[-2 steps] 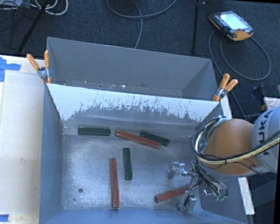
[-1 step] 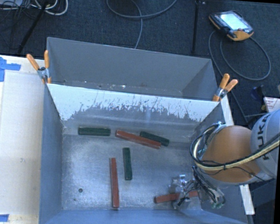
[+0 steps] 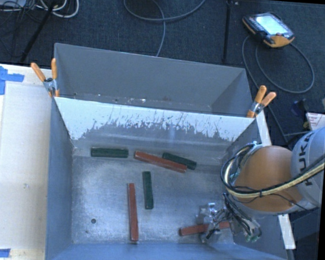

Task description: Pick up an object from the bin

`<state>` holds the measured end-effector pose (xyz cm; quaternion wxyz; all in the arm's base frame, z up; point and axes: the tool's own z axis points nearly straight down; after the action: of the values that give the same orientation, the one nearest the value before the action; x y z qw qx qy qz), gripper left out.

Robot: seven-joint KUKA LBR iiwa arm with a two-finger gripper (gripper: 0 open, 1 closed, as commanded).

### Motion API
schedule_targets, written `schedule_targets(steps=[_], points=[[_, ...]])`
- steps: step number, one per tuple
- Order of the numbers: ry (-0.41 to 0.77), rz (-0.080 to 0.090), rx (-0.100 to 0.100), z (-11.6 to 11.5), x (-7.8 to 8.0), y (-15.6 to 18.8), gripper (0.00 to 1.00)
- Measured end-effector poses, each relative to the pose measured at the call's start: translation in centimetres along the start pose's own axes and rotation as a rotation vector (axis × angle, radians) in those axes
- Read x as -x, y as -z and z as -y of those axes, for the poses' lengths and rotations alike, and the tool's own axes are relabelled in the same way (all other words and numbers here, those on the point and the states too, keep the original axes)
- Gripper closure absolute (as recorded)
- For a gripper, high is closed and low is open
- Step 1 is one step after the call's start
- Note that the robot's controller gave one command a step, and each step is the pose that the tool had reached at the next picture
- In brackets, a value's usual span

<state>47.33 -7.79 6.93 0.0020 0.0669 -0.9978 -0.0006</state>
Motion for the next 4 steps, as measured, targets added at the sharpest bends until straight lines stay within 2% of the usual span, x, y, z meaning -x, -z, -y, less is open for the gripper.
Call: schedule_targets(steps=[1, 2, 4], points=[[0.000, -0.002, 0.001, 0.0, -0.1, 0.3, 1.00], [0.001, -0.007, 0.002, -0.1, -0.3, 3.0, 1.00], [0.000, 0.004, -0.001, -0.1, 0.0, 6.9, 1.00]])
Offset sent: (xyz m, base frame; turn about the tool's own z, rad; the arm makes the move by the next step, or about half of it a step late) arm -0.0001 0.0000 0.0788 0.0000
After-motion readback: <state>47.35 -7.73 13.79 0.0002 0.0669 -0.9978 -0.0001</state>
